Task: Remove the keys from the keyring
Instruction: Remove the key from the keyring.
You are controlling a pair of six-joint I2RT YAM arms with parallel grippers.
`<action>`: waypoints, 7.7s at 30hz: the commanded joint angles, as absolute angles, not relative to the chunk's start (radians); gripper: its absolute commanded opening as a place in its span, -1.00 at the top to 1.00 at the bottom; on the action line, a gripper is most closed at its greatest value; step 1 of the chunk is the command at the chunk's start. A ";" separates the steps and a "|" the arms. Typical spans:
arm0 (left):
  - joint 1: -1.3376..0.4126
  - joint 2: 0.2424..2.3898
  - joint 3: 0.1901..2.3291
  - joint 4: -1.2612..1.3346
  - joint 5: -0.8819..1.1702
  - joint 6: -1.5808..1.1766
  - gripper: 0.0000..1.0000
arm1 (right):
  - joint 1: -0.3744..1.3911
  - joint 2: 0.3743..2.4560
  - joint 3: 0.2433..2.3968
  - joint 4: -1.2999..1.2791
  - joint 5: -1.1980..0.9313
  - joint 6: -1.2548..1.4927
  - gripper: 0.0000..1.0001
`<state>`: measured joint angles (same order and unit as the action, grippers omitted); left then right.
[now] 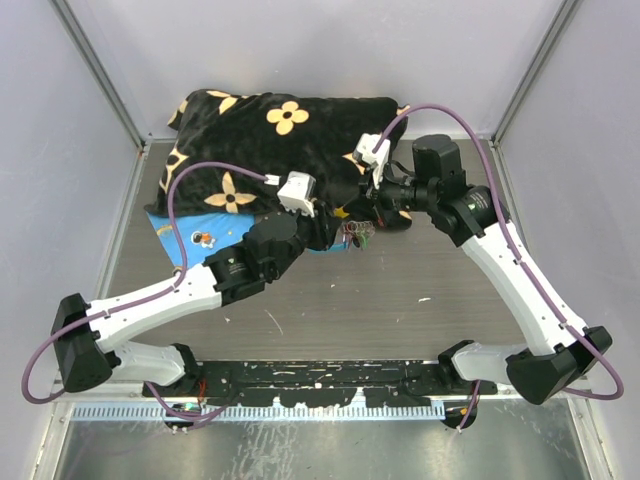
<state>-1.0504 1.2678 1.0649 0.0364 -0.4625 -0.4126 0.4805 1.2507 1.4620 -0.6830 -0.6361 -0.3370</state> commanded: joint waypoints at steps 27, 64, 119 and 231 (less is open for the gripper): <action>-1.022 1.330 1.167 -0.040 -0.471 -0.411 0.40 | 0.471 1.252 1.490 -0.585 -0.670 -0.284 0.99; -1.016 1.249 1.106 0.005 -0.393 -0.145 1.00 | 0.454 1.245 1.480 -0.571 -0.703 -0.266 0.99; -1.013 1.181 1.001 0.072 -0.177 0.125 1.00 | 0.396 1.292 1.420 -0.536 -0.627 -0.310 0.93; -1.054 0.846 0.575 0.379 0.014 0.288 0.51 | 0.497 1.292 1.215 -0.723 -1.318 -0.875 0.98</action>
